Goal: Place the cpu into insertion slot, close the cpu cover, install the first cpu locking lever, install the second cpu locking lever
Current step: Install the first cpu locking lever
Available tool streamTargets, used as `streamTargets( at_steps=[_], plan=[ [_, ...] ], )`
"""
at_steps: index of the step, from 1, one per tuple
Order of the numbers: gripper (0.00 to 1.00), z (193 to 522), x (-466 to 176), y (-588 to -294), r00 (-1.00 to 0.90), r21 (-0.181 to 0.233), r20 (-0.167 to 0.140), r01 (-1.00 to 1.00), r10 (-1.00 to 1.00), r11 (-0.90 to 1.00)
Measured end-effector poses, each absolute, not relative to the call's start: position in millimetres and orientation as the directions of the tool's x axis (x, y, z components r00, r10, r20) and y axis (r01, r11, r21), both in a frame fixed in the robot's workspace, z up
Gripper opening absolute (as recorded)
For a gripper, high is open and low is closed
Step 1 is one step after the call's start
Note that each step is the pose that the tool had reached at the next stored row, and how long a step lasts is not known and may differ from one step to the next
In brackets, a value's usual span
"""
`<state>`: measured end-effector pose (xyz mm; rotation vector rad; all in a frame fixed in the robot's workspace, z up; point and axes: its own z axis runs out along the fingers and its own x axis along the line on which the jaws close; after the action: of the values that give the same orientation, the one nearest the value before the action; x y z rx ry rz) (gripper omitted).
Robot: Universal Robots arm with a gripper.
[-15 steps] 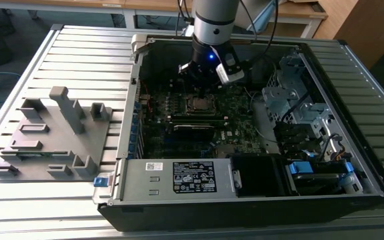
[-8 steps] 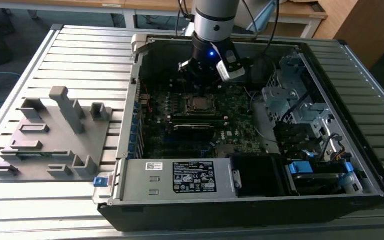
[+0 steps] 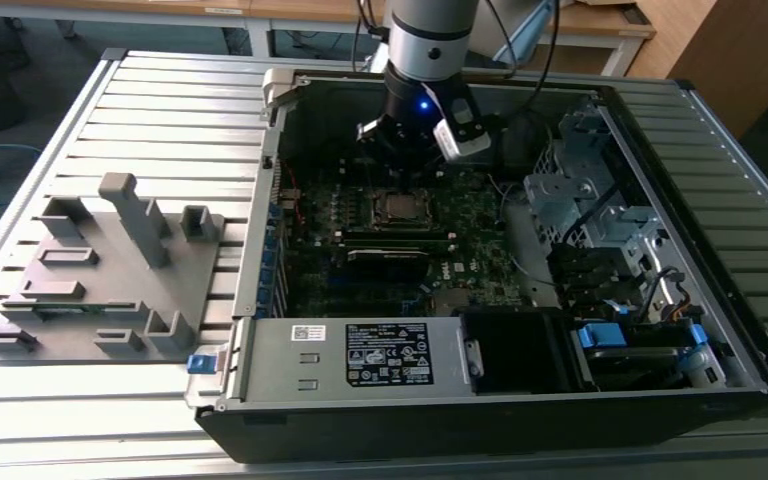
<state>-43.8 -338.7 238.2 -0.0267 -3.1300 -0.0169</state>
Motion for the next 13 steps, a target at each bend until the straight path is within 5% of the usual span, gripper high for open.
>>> streamTargets(
  at_steps=[13],
  plan=[
    [0.1, 243.9, -43.8, -338.6, -1.0, 0.011, 0.012, 0.017, 0.017, 1.0]
  ],
)
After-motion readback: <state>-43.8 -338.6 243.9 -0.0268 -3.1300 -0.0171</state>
